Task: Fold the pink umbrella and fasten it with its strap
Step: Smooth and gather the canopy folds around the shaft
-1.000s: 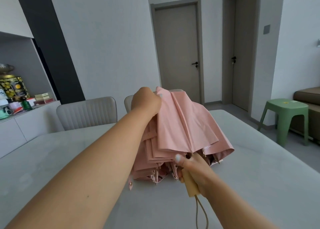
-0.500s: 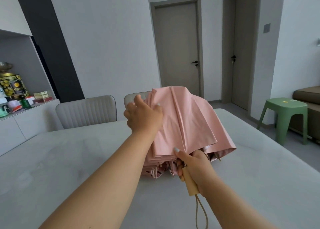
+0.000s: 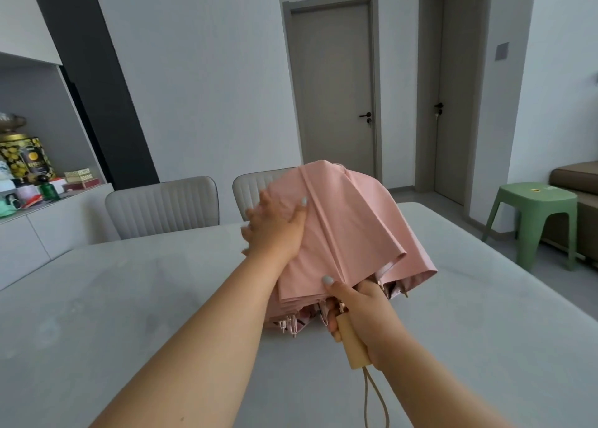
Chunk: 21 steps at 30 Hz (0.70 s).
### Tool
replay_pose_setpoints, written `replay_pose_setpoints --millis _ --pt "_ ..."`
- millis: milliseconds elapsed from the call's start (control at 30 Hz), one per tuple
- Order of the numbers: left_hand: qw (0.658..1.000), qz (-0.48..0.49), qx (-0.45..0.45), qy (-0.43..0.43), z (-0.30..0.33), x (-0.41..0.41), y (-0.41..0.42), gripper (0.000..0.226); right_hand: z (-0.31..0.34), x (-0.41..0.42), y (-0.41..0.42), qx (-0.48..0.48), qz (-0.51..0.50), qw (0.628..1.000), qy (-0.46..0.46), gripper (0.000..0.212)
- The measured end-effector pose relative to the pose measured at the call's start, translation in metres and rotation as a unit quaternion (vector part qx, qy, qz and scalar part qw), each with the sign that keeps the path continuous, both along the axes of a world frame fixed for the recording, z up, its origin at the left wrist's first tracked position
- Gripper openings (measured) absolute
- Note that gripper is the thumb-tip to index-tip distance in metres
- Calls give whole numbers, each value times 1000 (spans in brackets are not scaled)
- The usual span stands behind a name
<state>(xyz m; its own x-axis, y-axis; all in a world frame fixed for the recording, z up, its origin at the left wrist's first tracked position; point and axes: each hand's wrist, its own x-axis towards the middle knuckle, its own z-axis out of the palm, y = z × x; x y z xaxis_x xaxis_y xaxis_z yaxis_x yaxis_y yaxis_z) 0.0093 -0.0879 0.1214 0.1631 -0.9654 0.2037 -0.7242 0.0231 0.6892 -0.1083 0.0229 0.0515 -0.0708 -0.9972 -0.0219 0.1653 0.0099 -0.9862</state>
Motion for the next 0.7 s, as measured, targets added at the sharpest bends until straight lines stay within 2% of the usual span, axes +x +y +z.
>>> replay_pose_setpoints --millis 67,133,167,233,300,433,600,700 --pt "984 -8 36 173 -3 -1 -3 120 3 0 3 -3 8 999 -38 30" --pt "943 -23 87 319 -5 0 -5 135 5 0 5 -12 22 998 -61 35" --pt "923 -37 122 364 -6 1 -5 134 5 0 6 -13 30 997 -68 36" --pt "892 -78 149 419 -6 2 -2 113 6 0 6 -12 48 997 -61 37" --pt "880 -93 130 447 -5 2 2 91 7 -1 6 -11 61 997 -43 38" --pt "875 -43 75 476 -11 6 4 71 7 -1 4 -6 49 998 -35 34" --pt "869 0 54 492 -14 10 5 79 4 3 3 -13 -13 999 -42 25" --pt "864 -2 47 501 -12 11 6 84 4 3 1 12 -26 996 -84 37"
